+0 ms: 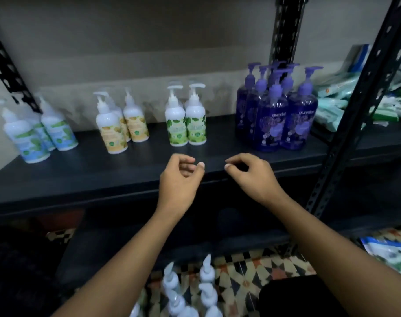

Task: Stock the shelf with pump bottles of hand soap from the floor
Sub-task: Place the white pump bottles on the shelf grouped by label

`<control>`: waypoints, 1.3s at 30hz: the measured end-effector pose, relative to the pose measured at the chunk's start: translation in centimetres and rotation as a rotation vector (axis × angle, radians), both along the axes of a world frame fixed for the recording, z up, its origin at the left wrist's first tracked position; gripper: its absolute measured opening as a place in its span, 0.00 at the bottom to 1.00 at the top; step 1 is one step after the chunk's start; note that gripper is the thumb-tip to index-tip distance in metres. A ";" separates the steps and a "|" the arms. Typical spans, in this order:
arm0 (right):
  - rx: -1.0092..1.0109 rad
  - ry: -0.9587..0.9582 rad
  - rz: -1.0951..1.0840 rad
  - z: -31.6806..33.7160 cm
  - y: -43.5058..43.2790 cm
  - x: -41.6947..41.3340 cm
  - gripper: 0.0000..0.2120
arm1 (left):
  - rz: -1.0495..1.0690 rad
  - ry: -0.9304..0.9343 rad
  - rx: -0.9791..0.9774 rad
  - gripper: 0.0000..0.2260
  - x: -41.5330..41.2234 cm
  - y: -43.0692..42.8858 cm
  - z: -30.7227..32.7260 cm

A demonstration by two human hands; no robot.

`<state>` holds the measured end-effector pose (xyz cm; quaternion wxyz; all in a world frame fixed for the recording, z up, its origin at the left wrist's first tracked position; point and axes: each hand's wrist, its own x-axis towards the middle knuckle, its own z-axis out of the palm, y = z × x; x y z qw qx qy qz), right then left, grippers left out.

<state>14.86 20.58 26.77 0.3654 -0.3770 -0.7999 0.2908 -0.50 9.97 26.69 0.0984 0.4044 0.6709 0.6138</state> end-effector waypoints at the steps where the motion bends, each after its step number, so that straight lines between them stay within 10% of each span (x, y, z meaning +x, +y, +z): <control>1: 0.007 0.044 0.007 -0.5 -1.2 0.7 0.07 | -0.041 -0.011 -0.012 0.08 0.1 -1.6 -0.9; 16: -0.423 -0.450 0.173 -20.6 -9.7 6.4 0.06 | -0.166 -0.200 -0.624 0.11 0.8 -13.5 -22.2; 22: -0.557 -0.694 0.278 -28.1 -11.8 6.8 0.24 | -0.019 -0.274 -0.783 0.24 2.8 -17.0 -28.7; 39: -0.578 -0.653 0.288 -38.5 -12.7 3.7 0.35 | 0.129 -0.324 -0.839 0.18 3.8 -14.4 -37.6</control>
